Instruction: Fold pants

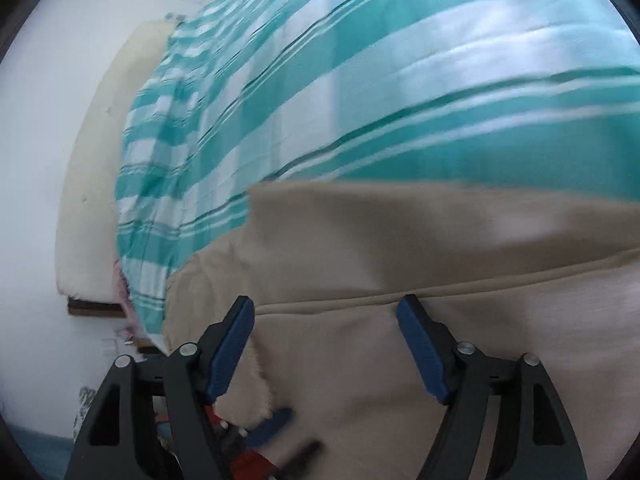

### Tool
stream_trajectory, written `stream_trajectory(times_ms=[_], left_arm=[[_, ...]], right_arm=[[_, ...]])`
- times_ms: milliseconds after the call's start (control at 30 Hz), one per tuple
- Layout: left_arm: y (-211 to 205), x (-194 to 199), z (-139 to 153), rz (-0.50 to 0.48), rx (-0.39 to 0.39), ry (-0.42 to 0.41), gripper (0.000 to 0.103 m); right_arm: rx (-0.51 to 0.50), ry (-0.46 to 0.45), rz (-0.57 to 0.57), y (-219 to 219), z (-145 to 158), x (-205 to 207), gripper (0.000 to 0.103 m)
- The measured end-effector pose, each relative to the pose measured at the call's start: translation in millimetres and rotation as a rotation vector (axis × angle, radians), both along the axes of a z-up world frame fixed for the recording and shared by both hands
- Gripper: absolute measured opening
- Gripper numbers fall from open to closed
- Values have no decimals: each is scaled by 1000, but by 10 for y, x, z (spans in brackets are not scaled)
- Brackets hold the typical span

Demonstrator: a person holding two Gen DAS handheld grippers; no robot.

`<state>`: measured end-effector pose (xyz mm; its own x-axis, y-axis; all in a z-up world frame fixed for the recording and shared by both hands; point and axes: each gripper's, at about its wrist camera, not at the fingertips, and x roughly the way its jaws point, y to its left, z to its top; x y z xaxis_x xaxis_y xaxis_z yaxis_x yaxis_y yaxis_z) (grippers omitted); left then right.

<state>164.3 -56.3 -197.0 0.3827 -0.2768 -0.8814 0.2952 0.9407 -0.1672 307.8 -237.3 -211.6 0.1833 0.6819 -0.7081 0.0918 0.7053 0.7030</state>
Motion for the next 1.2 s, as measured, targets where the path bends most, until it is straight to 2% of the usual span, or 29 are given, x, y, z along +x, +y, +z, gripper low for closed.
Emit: stream_trajectory(times_ms=[67, 100, 167, 200, 267, 333, 433, 500, 567, 667, 733, 800, 867, 933, 1033, 1100, 1133, 1200], left_arm=[[23, -28, 10, -2, -7, -2, 38], [29, -33, 12, -1, -9, -2, 38], [44, -39, 16, 1, -14, 1, 38], [50, -39, 17, 3, -17, 3, 38], [63, -36, 18, 6, -25, 9, 38], [78, -40, 20, 3, -31, 11, 38], [109, -36, 21, -3, -40, 20, 38], [138, -13, 37, 2, -51, 37, 38], [190, -7, 91, 22, -63, 48, 35], [265, 9, 169, 68, -69, 36, 34], [265, 24, 240, 82, -64, 9, 34], [212, 53, 363, 71, -71, -54, 35], [124, 111, 461, 40, -97, -95, 42], [30, 145, 487, 4, -94, -102, 56], [-80, 154, 327, -34, -48, -61, 55], [-73, 114, 163, -33, -28, -7, 54], [-60, 86, 98, -34, -21, 14, 53], [-10, -4, 74, -47, -13, -5, 53]], right_arm=[[-18, -41, 68, 263, 40, -52, 92], [56, -37, 126, 376, 56, -74, 90], [259, 37, 191, 460, 40, -155, 83], [271, 33, 204, 442, 98, -213, 83], [200, -67, 230, 297, 325, -361, 83], [150, -113, 192, 32, 430, -489, 83], [71, -126, 52, -486, 409, -636, 83], [61, -66, -1, -636, 235, -765, 83], [68, -76, 47, -496, 184, -971, 83], [-10, -190, 175, -147, 338, -1414, 84], [-24, -221, 176, -73, 359, -1646, 84], [-42, -256, 178, -66, 366, -1826, 84], [-44, -255, 180, -84, 347, -1882, 84], [-24, -238, 197, -169, 413, -1895, 83], [23, -274, 147, -518, 752, -1801, 83], [-5, -311, 27, -930, 998, -1620, 83], [-20, -313, -12, -1063, 1040, -1540, 83], [-35, -291, -72, -1372, 988, -1357, 83]])
